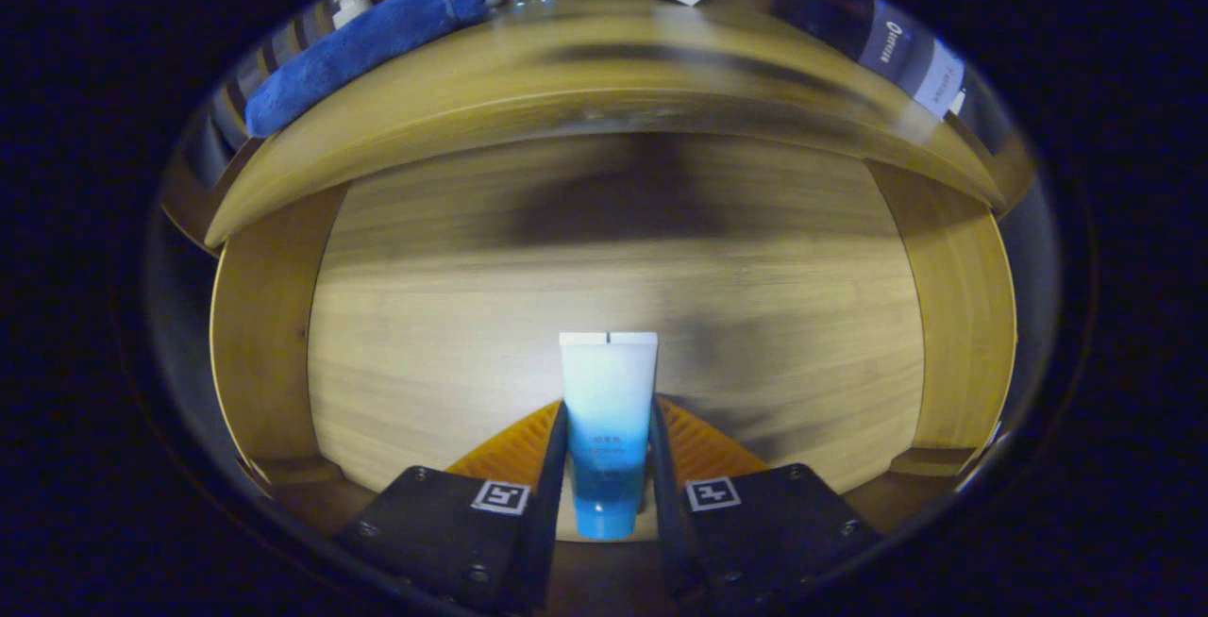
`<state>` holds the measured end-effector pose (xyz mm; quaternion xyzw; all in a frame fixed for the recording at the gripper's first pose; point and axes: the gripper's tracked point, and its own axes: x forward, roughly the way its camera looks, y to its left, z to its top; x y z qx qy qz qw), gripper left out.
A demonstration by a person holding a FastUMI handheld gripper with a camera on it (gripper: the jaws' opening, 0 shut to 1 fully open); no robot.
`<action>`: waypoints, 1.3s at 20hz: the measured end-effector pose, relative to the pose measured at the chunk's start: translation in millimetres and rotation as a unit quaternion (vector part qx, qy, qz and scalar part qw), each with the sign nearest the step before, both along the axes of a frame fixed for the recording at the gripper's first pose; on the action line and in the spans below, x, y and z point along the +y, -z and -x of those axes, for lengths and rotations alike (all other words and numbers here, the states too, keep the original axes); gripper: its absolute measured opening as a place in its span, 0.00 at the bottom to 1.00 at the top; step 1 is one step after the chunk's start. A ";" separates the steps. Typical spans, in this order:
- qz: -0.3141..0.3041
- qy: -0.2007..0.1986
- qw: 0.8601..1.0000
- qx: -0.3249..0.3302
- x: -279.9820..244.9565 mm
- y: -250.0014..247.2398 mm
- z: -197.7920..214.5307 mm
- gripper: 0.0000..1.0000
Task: Pull open the drawer, take out the items inside it, and place them on the countertop above the cabinet.
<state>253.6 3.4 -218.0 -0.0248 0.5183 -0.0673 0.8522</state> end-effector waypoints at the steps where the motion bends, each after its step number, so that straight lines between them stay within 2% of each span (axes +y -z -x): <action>1: 0.003 0.005 1.000 -0.020 1.9 -8.9 -0.3 0.41; 5: -0.039 0.005 0.996 -0.078 7.4 -37.7 -0.4 0.41; 9: -0.066 -0.018 0.987 -0.145 20.0 -72.1 15.4 0.40; 12: -0.082 -0.034 0.972 -0.216 26.1 -98.0 28.5 0.41; 16: -0.070 -0.056 0.941 -0.325 23.7 -134.8 42.6 0.41; 20: -0.061 -0.066 0.915 -0.394 25.8 -180.6 39.5 0.40; 24: -0.044 -0.074 0.900 -0.427 26.0 -220.0 12.1 0.40; 26: -0.037 -0.078 0.900 -0.428 30.9 -233.3 -11.1 0.40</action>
